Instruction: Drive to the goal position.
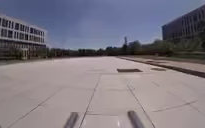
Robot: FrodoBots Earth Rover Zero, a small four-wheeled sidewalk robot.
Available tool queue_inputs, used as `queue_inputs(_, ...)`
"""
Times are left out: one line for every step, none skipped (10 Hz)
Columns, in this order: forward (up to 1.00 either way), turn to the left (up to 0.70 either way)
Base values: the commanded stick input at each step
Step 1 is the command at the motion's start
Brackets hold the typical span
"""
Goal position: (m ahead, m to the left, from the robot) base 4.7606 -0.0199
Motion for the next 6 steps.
queue_inputs(0.70, 0.00)
queue_inputs(0.70, 0.00)
queue_inputs(0.70, 0.00)
queue_inputs(0.70, 0.00)
queue_inputs(0.70, 0.00)
queue_inputs(0.70, 0.00)
